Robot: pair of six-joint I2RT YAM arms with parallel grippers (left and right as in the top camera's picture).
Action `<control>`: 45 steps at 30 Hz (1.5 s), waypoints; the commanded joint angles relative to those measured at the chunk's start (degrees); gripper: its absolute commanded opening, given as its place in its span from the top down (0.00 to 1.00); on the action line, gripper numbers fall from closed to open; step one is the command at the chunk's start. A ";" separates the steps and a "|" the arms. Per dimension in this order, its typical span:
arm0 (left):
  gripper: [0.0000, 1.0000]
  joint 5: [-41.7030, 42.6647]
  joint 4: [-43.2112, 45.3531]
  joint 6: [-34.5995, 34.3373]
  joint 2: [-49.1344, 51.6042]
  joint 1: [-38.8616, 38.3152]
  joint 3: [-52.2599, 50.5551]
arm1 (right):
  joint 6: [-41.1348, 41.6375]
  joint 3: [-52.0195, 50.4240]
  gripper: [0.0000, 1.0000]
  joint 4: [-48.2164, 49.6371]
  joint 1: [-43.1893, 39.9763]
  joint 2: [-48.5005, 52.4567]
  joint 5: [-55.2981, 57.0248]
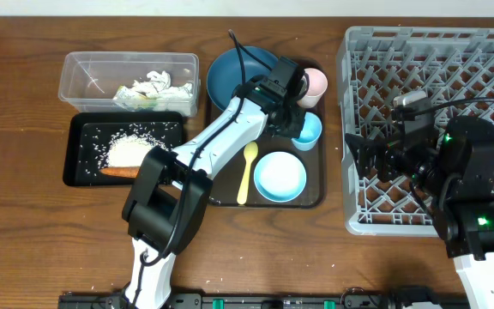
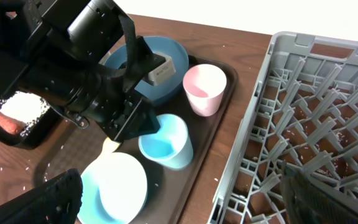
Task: Sort waste into correct bins and load items into the dishwasher rack
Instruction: 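Grasp the light blue cup with the left gripper, then lift the light blue cup and hand it to the right gripper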
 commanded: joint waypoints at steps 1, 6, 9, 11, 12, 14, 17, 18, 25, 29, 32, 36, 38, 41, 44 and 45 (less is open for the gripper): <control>0.94 -0.74 0.02 -0.87 0.31 -0.02 0.17 | 0.74 1.18 0.01 -0.07 -0.83 0.00 0.39; 0.94 0.87 -0.50 -3.39 -2.03 1.64 0.17 | 0.76 1.18 0.01 -0.04 -0.83 0.00 0.37; 0.94 6.80 -2.19 -3.39 -5.44 4.74 0.17 | 1.51 1.18 0.01 0.17 -0.83 0.00 0.35; 0.94 11.37 -3.96 -3.39 -7.76 7.39 0.17 | 2.62 1.16 0.01 0.66 -0.83 0.00 0.35; 0.94 14.49 -5.07 -3.34 -9.14 9.14 0.17 | 3.19 1.16 0.01 1.11 -0.83 0.02 0.31; 0.94 20.39 -7.08 -2.91 -11.08 12.26 0.17 | 4.42 1.09 0.01 2.45 -0.83 0.37 0.31; 0.94 33.11 -9.55 0.48 -12.96 16.98 0.17 | 7.52 1.09 0.01 4.96 -0.76 2.14 -0.63; 0.94 37.83 -10.27 1.44 -13.25 18.58 0.17 | 8.33 1.07 0.01 6.03 -0.76 3.23 -1.97; 0.94 62.79 -11.02 4.66 -13.49 25.09 0.17 | 9.35 1.09 0.04 19.39 -0.76 12.87 -24.11; 0.94 68.52 -10.99 5.51 -13.49 25.70 0.17 | 11.80 1.09 0.09 29.29 -0.70 17.38 -36.17; 0.94 69.20 -10.95 5.51 -13.49 25.70 0.17 | 14.78 1.09 0.11 34.21 0.22 19.98 -39.52; 0.94 69.22 -10.95 5.51 -13.49 25.66 0.17 | 15.34 1.09 0.11 36.24 2.75 21.70 -39.93; 0.94 69.22 -10.95 5.51 -13.49 25.53 0.17 | 15.32 1.07 0.11 37.68 4.20 22.12 -39.91; 0.94 69.22 -10.97 5.51 -13.49 25.27 0.17 | 15.39 1.09 0.11 40.59 6.45 22.40 -38.86; 0.95 69.40 -10.99 5.49 -13.49 24.90 0.17 | 16.28 1.09 0.13 42.25 8.74 22.51 -35.98; 0.94 69.40 -10.99 5.49 -13.49 24.74 0.17 | 16.44 1.09 0.14 42.34 9.51 22.51 -34.86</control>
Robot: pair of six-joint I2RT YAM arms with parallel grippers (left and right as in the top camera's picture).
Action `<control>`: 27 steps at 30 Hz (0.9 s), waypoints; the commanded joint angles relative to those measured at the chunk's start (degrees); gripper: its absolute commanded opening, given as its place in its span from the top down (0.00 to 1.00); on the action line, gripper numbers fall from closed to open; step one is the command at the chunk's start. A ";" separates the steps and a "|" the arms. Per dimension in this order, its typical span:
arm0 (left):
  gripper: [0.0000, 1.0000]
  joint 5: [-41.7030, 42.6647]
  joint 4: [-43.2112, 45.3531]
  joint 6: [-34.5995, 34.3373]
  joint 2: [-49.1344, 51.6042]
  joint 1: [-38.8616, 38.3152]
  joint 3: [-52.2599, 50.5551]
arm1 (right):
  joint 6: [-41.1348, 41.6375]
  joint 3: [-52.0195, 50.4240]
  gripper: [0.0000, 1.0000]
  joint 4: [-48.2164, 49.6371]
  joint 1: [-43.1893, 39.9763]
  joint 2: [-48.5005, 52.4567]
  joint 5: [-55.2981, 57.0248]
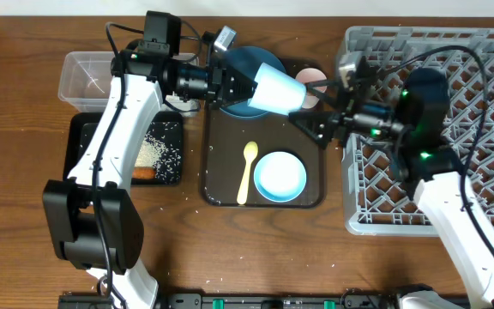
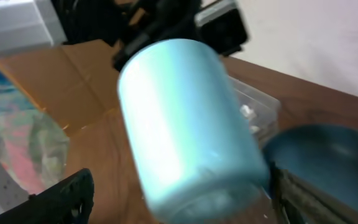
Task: Sort waste into correct bins and load items into the dishwasher rack
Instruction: 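Lift the light blue cup and hand it to the right gripper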
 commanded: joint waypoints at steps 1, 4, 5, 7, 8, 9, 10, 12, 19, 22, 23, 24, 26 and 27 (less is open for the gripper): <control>0.94 2.01 -0.17 1.38 0.00 -0.61 0.22 | 1.51 0.92 0.16 0.48 2.58 0.39 2.75; 0.94 2.03 -0.17 1.38 0.00 -0.70 0.22 | 1.49 0.92 0.21 0.48 3.65 0.39 3.89; 0.94 2.08 -0.20 1.38 0.00 -0.70 0.22 | 1.49 0.92 0.23 0.50 3.69 0.39 4.04; 0.94 2.47 -0.20 1.38 0.00 -0.70 0.22 | 1.51 0.92 0.26 1.14 3.69 0.39 4.02; 0.94 2.47 -0.39 1.40 0.00 -0.72 0.22 | 1.51 0.92 0.27 1.55 3.69 0.39 4.02; 0.94 2.47 -0.63 1.40 0.00 -0.76 0.22 | 1.75 0.92 0.26 2.10 3.69 0.39 4.00; 0.94 2.45 -0.87 1.40 0.00 -0.83 0.22 | 2.21 0.92 0.27 2.75 3.69 0.39 4.00; 0.94 2.45 -1.22 1.40 0.00 -1.20 0.20 | 2.40 0.92 0.27 3.65 3.69 0.39 3.98; 0.94 2.45 -1.18 1.40 0.00 -2.21 0.17 | 3.02 0.92 0.39 4.07 3.85 0.39 3.89; 0.94 2.43 -1.18 1.40 0.00 -2.21 0.17 | 3.02 0.92 0.46 4.11 4.20 0.39 3.91; 0.94 2.43 -1.18 1.40 0.00 -2.21 0.17 | 3.02 0.92 0.48 4.11 4.24 0.39 3.91; 0.94 2.43 -1.18 1.40 0.00 -2.21 0.17 | 3.02 0.92 0.51 4.11 4.24 0.39 3.93; 0.91 2.40 -1.18 1.40 0.00 -2.21 0.17 | 2.99 0.92 0.57 4.13 4.22 0.39 3.96; 0.87 2.36 -1.18 1.40 0.00 -2.21 0.17 | 2.99 0.92 0.58 4.17 4.17 0.39 3.98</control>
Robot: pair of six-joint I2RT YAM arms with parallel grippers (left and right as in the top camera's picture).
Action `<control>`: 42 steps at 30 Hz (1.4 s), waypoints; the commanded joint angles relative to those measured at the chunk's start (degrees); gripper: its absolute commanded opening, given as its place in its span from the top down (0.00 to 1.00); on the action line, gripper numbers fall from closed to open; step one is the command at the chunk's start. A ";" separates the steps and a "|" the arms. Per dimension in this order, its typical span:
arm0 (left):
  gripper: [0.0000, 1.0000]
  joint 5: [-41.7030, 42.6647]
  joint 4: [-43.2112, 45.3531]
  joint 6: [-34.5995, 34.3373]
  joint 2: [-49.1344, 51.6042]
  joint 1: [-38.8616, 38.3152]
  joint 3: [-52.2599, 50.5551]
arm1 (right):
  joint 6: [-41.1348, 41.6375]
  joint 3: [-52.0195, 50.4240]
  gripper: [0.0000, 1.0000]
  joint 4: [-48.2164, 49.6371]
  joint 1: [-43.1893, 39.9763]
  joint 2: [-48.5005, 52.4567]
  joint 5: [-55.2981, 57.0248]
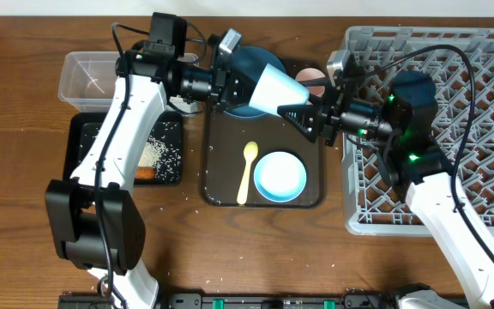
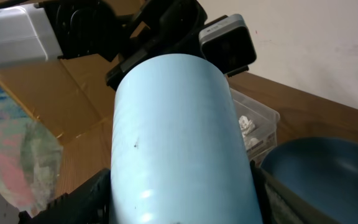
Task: Sort waste into correct bins and load items into the dishwasher rack
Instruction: 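Lift the light blue cup and hand it to the right gripper, then place the light blue cup upside down in the dish rack with the right gripper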
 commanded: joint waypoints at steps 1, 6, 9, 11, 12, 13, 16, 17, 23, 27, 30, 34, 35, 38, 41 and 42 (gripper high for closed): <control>0.85 0.24 -0.11 1.27 0.00 -0.98 0.17 | 0.37 0.92 0.58 0.42 0.94 0.22 -0.57; 0.79 -1.25 0.28 1.25 0.00 -0.83 0.17 | 1.25 0.92 0.55 0.57 -1.79 -0.50 -0.57; 0.78 -5.29 0.24 1.25 0.02 -0.83 0.15 | 2.47 0.92 0.51 -0.48 -5.62 -1.86 -1.11; 0.77 -9.49 0.24 1.25 0.02 -0.83 0.15 | 2.97 0.94 0.51 -2.05 -8.33 -3.04 -1.22; 0.76 -12.50 0.24 1.25 0.02 -0.83 0.15 | 2.95 0.94 0.50 -3.54 -10.25 -3.93 -1.22; 0.75 -15.98 0.22 1.25 0.02 -0.83 0.15 | 2.95 0.96 0.49 -4.85 -11.76 -4.66 -1.18; 0.74 -26.23 0.02 1.22 0.02 -0.83 0.15 | 2.95 0.96 0.44 -8.85 -16.63 -6.88 -0.59; 0.74 -29.31 0.00 1.22 0.02 -0.83 0.15 | 2.95 0.98 0.43 -10.34 -18.16 -7.54 0.33; 0.74 -45.64 -0.81 1.25 0.02 -0.90 0.11 | 2.64 1.68 0.43 -19.71 -24.46 -10.01 13.20; 0.74 -53.11 -2.54 1.22 0.02 -0.90 0.04 | 0.26 3.54 0.45 -28.15 -24.83 -10.03 27.78; 0.74 -57.51 -3.96 1.25 0.02 -0.90 0.00 | -1.03 5.60 0.46 -35.76 -24.46 -10.03 37.88; 0.74 -61.24 -5.51 1.22 0.02 -0.90 0.00 | -1.44 8.55 0.47 -45.48 -24.09 -10.03 46.07; 0.74 -61.61 -5.77 1.22 0.02 -0.90 0.00 | -1.66 9.29 0.47 -48.35 -24.06 -10.03 47.67; 0.74 -61.75 -6.32 1.22 0.02 -0.90 0.00 | -1.86 10.32 0.47 -53.68 -24.00 -10.03 50.27; 0.74 -61.72 -6.80 1.25 0.02 -0.90 0.00 | -1.84 10.36 0.49 -57.44 -24.00 -9.77 51.34; 0.74 -61.75 -6.84 1.25 0.02 -0.90 0.00 | -1.84 10.36 0.49 -58.23 -23.91 -9.55 51.52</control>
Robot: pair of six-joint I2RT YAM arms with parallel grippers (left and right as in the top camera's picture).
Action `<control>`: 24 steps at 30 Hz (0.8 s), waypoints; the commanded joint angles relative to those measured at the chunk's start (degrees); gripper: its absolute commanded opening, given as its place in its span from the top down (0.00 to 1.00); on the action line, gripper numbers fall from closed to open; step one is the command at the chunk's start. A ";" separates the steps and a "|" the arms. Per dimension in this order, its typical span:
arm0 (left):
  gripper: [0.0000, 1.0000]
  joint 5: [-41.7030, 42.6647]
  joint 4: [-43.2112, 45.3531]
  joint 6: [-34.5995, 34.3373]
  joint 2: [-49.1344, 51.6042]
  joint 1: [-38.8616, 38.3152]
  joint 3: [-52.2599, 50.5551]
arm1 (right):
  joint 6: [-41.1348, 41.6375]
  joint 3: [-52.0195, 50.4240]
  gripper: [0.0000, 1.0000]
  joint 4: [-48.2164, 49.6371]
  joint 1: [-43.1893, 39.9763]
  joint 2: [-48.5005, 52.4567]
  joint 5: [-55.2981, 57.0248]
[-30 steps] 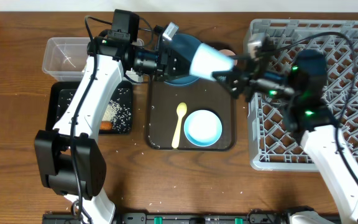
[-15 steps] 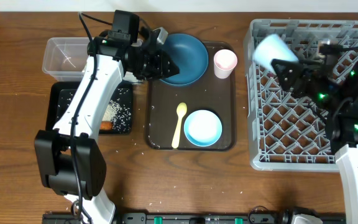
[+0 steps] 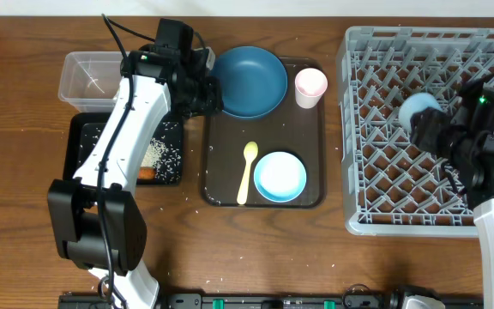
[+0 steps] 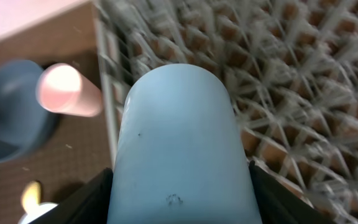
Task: Sort waste into correct bins and load items into the dishwasher rack
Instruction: 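Place the light blue cup upside down in the dish rack with the right gripper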
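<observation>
My right gripper [image 4: 180, 208] is shut on the light blue cup [image 4: 179, 143], with one dark finger on each side of it. In the overhead view that cup [image 3: 418, 109] hangs over the left middle of the grey dishwasher rack [image 3: 487, 51], held by the right gripper [image 3: 431, 129]. The pink cup [image 3: 310, 86], the dark blue bowl [image 3: 249, 81], the yellow spoon [image 3: 247, 170] and a light blue dish [image 3: 280, 176] lie on the brown tray [image 3: 307, 137]. My left gripper [image 3: 207, 91] sits at the bowl's left rim; its jaws are too dark to read.
A clear plastic bin [image 3: 93, 77] stands at the back left. In front of it is a black tray [image 3: 80, 154] holding rice and an orange piece. The rack [image 4: 303, 74] fills the right side of the table. The left arm spans the bin and black tray.
The light blue cup was over the brown tray between both grippers. Now my right gripper alone holds it above the rack. The left gripper has let go and moved back beside the blue bowl.
My left gripper was at the light blue cup on the tray while the right one waited open by the rack. Then the left held the cup up on its side towards the open right gripper. The right fingers closed round it and now hold it over the rack.
</observation>
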 commanded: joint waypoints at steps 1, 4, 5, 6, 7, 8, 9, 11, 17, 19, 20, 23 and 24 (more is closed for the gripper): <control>0.74 -1.77 -0.39 0.52 0.02 0.02 0.00 | -0.94 1.49 0.49 -1.95 0.55 0.22 4.70; 0.74 -1.75 -0.42 0.52 0.02 0.02 0.00 | -0.94 2.73 0.49 -5.46 1.36 1.55 5.27; 0.74 -1.77 -0.42 0.52 0.02 0.02 0.00 | -0.94 3.72 0.49 -7.08 1.66 2.23 5.29; 0.74 -1.75 -0.44 0.52 0.02 0.02 0.00 | -0.94 4.79 0.49 -8.63 1.97 2.89 5.53; 0.74 -1.75 -0.44 0.52 0.02 0.02 0.00 | -0.94 6.29 0.49 -10.58 2.36 3.76 5.99; 0.74 -1.75 -0.44 0.52 0.02 0.02 0.00 | -0.94 7.76 0.49 -12.26 2.67 4.57 6.34; 0.74 -1.75 -0.44 0.52 0.02 0.02 0.00 | -0.94 9.55 0.49 -14.25 3.02 5.64 6.56; 0.74 -1.75 -0.44 0.52 0.02 0.02 0.00 | -0.94 13.27 0.48 -17.94 3.67 8.17 6.99; 0.74 -1.75 -0.83 0.52 0.02 0.02 0.00 | -0.92 20.65 0.48 -25.29 5.05 17.38 8.87; 0.74 -1.75 -0.83 0.52 0.02 0.02 0.00 | -0.94 22.03 0.48 -26.99 5.16 21.00 8.85; 0.74 -1.75 -0.83 0.52 0.02 0.02 0.00 | -0.96 22.45 0.48 -27.71 5.16 22.67 8.85; 0.74 -1.75 -0.85 0.52 0.02 0.02 0.00 | -1.25 22.64 0.48 -28.50 5.16 26.73 8.87; 0.74 -1.75 -0.83 0.52 0.02 0.02 0.00 | -1.60 22.64 0.48 -28.57 5.22 27.78 8.83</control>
